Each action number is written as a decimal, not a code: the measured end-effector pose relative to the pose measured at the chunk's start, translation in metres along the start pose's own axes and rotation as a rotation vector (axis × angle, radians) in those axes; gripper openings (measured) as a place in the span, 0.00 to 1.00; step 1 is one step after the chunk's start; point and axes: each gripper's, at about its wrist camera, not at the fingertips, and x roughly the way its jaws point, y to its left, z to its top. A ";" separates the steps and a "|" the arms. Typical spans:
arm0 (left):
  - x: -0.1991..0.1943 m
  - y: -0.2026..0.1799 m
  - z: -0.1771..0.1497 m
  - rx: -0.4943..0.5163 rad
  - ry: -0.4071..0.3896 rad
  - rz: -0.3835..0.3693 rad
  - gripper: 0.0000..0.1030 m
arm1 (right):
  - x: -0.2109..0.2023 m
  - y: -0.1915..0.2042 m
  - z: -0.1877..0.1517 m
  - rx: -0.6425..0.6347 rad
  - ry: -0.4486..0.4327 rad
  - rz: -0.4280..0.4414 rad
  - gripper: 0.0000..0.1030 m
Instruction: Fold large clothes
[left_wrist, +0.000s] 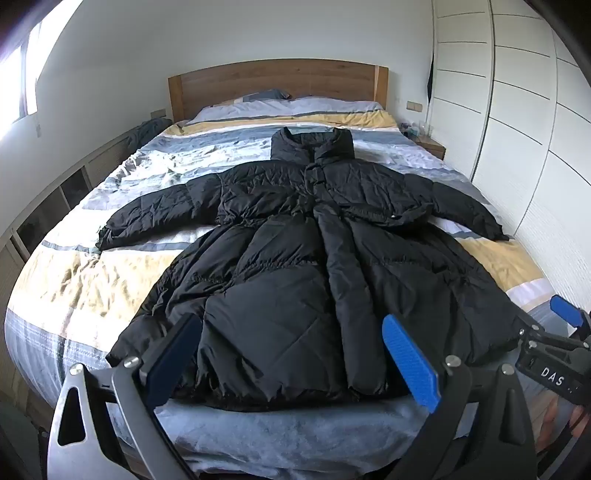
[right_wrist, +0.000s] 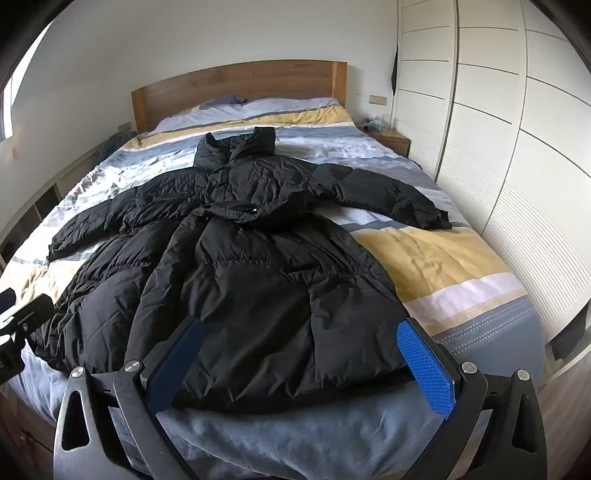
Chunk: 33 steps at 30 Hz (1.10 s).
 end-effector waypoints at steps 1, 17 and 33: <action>0.000 0.000 0.000 0.001 0.001 0.001 0.96 | 0.000 0.000 0.000 -0.010 0.002 -0.011 1.00; 0.001 0.000 -0.001 -0.011 0.005 -0.007 0.96 | -0.004 -0.002 0.000 -0.002 0.001 -0.018 1.00; -0.004 0.010 -0.004 -0.032 0.006 -0.011 0.96 | -0.012 -0.002 0.001 -0.028 0.001 -0.035 1.00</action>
